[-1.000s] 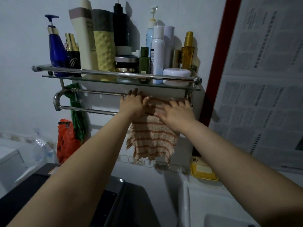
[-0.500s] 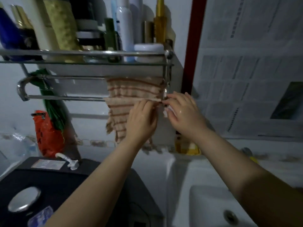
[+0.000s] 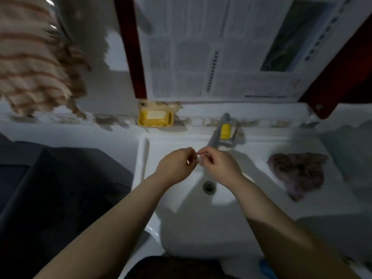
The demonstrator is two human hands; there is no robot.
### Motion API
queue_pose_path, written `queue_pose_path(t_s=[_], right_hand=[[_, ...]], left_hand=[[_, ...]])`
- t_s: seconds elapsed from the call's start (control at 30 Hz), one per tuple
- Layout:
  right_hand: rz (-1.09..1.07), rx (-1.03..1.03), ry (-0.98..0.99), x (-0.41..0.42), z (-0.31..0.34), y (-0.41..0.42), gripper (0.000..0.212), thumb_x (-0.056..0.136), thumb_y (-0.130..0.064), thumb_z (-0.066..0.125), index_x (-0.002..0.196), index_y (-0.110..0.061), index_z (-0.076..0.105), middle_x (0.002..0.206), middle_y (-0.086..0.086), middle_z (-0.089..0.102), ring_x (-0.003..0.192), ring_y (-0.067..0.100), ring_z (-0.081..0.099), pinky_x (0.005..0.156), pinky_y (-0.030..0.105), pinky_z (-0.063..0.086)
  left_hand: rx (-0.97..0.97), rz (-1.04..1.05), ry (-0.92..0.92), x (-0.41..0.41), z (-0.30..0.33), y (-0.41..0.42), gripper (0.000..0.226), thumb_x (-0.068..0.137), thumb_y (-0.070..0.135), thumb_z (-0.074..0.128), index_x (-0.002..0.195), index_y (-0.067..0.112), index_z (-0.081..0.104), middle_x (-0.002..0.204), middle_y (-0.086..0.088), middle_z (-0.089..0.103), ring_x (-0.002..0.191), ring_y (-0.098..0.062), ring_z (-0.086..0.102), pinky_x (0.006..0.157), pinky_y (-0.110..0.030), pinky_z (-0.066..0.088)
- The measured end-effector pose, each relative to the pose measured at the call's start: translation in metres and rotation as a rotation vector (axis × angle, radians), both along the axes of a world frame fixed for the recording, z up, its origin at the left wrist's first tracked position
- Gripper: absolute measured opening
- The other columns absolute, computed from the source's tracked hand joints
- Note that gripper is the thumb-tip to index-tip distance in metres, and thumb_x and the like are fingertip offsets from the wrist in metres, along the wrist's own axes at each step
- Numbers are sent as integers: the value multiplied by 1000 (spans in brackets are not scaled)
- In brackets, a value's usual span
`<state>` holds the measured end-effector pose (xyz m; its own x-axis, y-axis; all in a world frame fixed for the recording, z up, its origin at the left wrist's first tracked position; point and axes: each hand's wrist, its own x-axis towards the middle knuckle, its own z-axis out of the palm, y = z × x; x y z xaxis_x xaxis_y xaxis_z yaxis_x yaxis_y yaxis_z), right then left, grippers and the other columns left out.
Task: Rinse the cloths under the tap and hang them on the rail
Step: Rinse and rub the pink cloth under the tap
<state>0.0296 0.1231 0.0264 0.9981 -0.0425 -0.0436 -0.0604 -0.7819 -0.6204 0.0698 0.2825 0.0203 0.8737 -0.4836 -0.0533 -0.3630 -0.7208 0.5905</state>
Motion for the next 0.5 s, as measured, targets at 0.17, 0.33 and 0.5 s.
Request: queue_pose_path(t_s=[0.17, 0.33, 0.5], right_hand=[[-103, -184, 239, -18, -60, -100, 18, 92, -26, 48, 104, -25, 62, 110, 3, 65, 98, 28, 60, 79, 34, 50], [-479, -260, 219, -28, -89, -201, 34, 90, -22, 54, 125, -23, 56, 143, 5, 39, 131, 27, 36, 104, 30, 29], [-559, -303, 464, -40, -112, -255, 64, 89, -13, 49, 146, -7, 23, 153, 20, 21, 140, 38, 21, 113, 44, 23]], left_hand=[[116, -22, 227, -25, -49, -82, 22, 94, 37, 53, 103, 20, 63, 106, 1, 68, 95, -19, 62, 83, -34, 50], [98, -13, 332, -45, -70, -146, 20, 95, 37, 52, 103, 22, 63, 101, 8, 65, 92, -13, 59, 83, -30, 49], [106, -14, 363, -60, -76, -186, 21, 96, 38, 50, 105, 24, 62, 100, 12, 62, 95, -12, 60, 84, -26, 47]])
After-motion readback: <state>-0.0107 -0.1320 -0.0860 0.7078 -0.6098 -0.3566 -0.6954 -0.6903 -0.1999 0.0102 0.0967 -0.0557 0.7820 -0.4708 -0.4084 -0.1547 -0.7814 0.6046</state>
